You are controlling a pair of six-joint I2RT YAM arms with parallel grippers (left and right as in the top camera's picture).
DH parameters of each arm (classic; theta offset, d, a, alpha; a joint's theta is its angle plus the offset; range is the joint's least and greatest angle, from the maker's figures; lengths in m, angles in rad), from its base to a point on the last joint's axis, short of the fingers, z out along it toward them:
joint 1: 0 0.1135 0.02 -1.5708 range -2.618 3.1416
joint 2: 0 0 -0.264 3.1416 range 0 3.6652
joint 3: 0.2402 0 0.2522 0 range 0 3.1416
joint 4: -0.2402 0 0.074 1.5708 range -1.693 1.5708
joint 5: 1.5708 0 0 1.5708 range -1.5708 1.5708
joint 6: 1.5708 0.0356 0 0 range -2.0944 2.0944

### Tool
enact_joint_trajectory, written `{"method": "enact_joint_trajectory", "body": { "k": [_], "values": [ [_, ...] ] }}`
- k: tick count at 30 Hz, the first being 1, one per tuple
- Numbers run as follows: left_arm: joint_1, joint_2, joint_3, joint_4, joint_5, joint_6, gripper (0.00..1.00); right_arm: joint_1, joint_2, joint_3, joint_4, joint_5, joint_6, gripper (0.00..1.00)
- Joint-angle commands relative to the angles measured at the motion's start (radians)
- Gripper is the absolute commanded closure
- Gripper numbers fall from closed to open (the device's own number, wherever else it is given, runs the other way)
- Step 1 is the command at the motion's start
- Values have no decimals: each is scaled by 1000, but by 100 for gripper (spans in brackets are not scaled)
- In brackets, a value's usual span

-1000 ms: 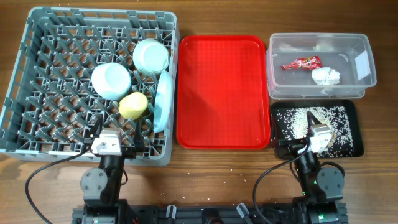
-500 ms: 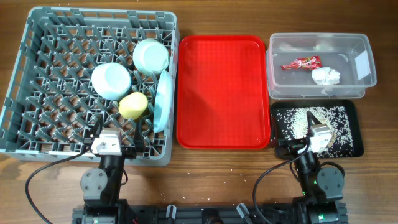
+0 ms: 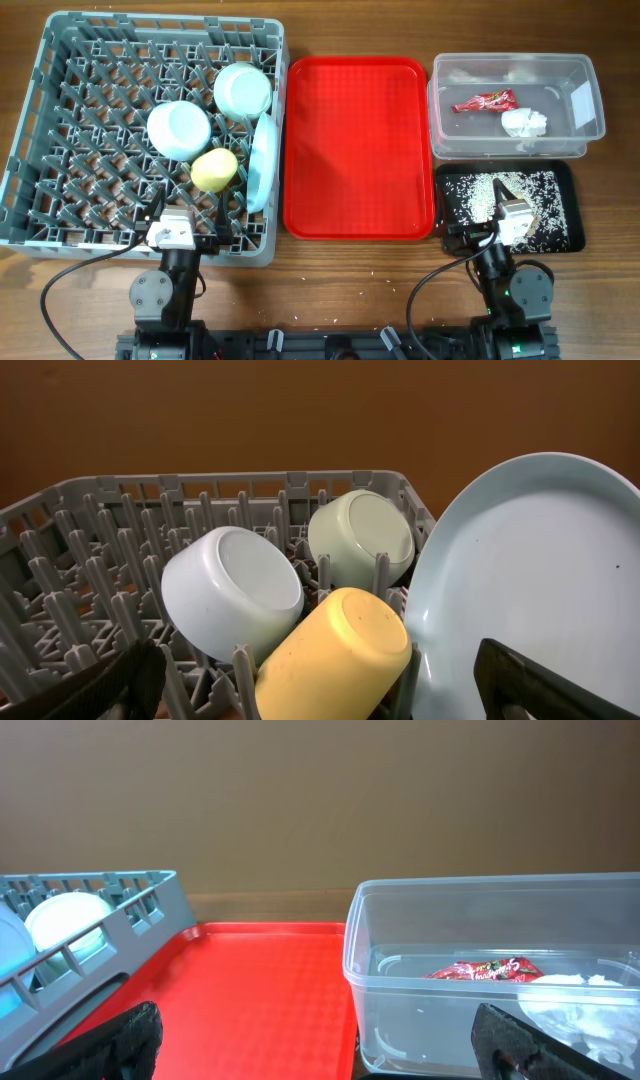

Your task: Sort waste into correct bins and load items into the dishwasher rack

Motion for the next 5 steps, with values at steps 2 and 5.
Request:
{"method": "enact_joint_trajectory", "body": {
  "k": [2, 5],
  "values": [
    [7, -11, -3, -8, 8, -10, 0, 4, -8, -1, 3, 10, -3, 1],
    [7, -11, -3, -8, 8, -10, 0, 4, -8, -1, 3, 10, -4, 0]
  ]
}}
